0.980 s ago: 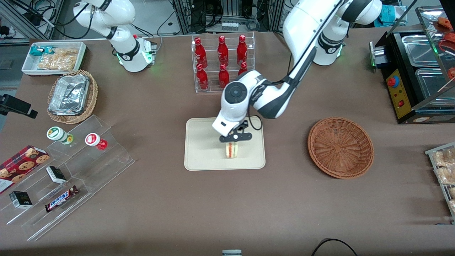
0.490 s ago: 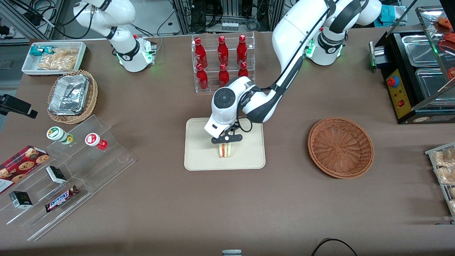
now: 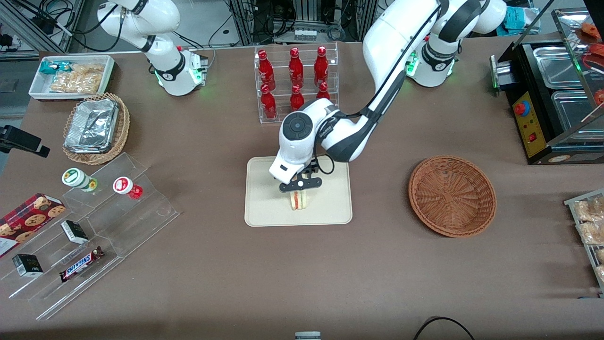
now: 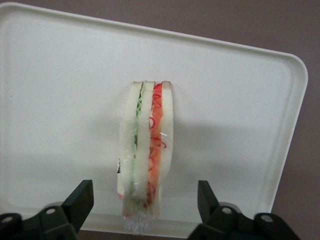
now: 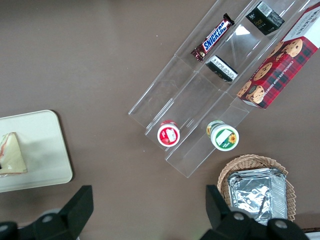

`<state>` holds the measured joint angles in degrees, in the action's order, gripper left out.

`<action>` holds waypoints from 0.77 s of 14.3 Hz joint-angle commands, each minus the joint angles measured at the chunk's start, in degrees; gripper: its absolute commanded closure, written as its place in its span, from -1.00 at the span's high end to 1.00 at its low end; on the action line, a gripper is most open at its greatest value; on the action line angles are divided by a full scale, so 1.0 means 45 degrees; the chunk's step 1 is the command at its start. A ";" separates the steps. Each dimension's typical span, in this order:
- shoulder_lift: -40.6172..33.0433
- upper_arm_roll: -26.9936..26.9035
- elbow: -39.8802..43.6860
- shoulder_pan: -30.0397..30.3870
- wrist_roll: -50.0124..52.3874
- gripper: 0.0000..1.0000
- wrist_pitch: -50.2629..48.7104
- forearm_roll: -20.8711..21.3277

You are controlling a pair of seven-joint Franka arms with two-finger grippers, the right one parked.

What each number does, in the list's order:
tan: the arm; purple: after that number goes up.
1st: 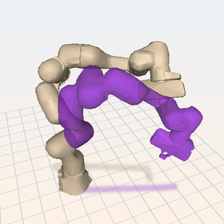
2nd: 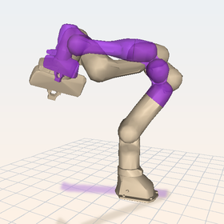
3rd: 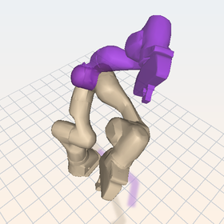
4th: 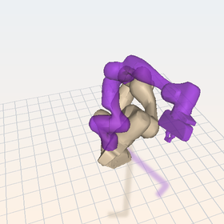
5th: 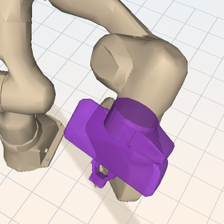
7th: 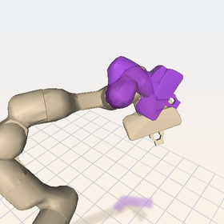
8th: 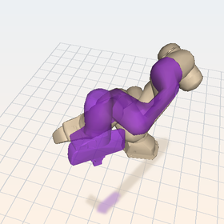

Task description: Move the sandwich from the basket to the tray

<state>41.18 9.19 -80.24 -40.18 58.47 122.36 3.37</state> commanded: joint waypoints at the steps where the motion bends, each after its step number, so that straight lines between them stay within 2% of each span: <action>1: -0.1142 -0.0651 -0.0158 -0.0055 0.0559 1.00 -0.2378 0.0384; 3: -0.1785 -0.1025 -0.0623 0.0120 0.0621 1.00 -0.3261 0.0403; 6: -0.2722 -0.1046 -0.1872 0.1230 0.0252 1.00 -0.3285 0.0481; 11: -0.5123 -0.1026 -0.4449 0.3339 -0.3084 1.00 -0.3265 0.0286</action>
<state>25.56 3.99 -92.84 -28.34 49.27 107.38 4.81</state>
